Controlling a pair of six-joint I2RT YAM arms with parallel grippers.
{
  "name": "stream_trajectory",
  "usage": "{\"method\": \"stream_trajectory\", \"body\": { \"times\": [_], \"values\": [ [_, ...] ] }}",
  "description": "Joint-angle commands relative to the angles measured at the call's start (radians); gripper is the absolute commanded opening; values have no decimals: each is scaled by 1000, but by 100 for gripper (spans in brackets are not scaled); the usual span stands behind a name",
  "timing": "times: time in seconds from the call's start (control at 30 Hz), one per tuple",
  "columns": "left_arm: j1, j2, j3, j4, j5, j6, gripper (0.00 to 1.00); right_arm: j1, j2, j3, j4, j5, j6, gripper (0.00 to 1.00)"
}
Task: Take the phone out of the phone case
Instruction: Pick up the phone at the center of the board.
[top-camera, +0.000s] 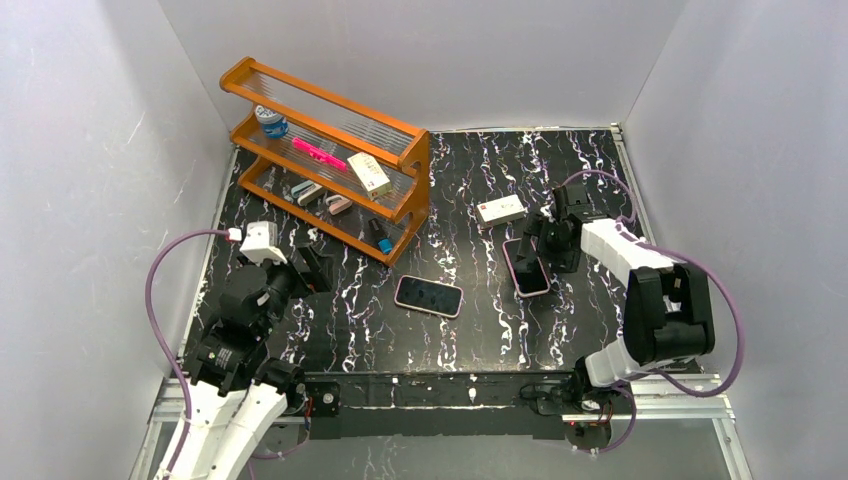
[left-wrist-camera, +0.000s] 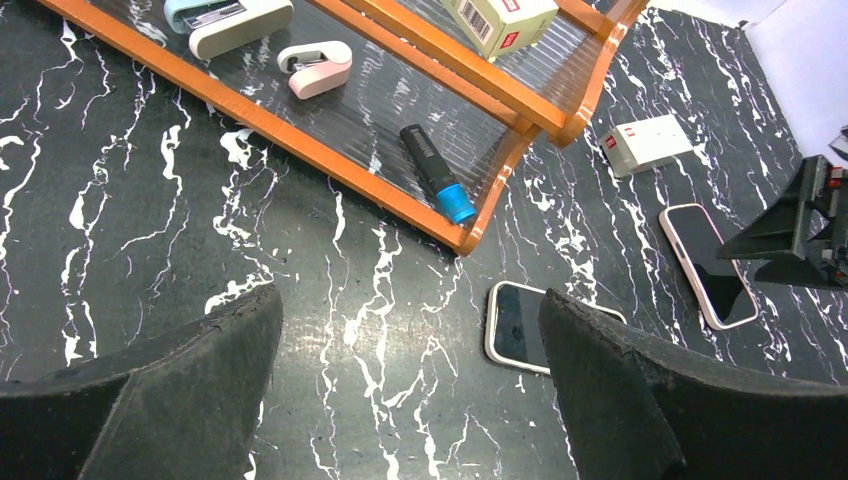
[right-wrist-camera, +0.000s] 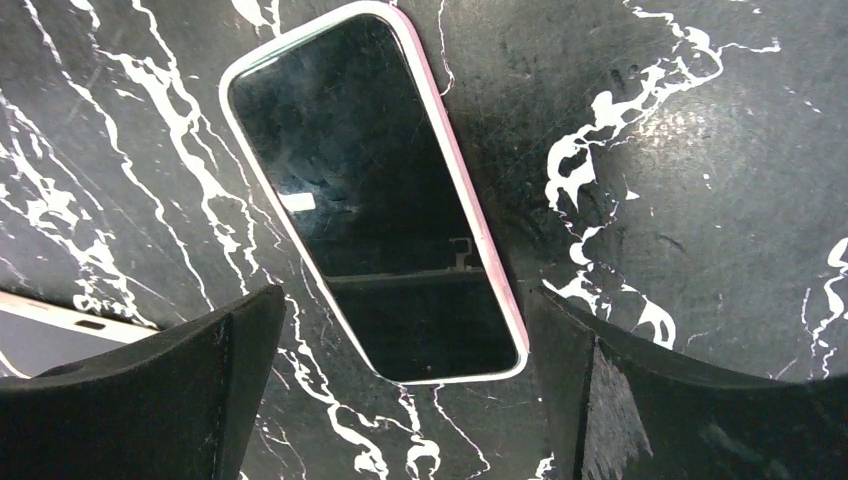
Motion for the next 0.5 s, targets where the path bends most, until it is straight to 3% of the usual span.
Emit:
{"method": "stream_trajectory", "body": {
  "times": [0.0, 0.47],
  "values": [
    [1, -7, -12, 10, 20, 16, 98, 4, 51, 52, -15, -39, -52, 99],
    [19, 3, -17, 26, 78, 22, 98, 134, 205, 102, -89, 119, -82, 99]
  ]
}}
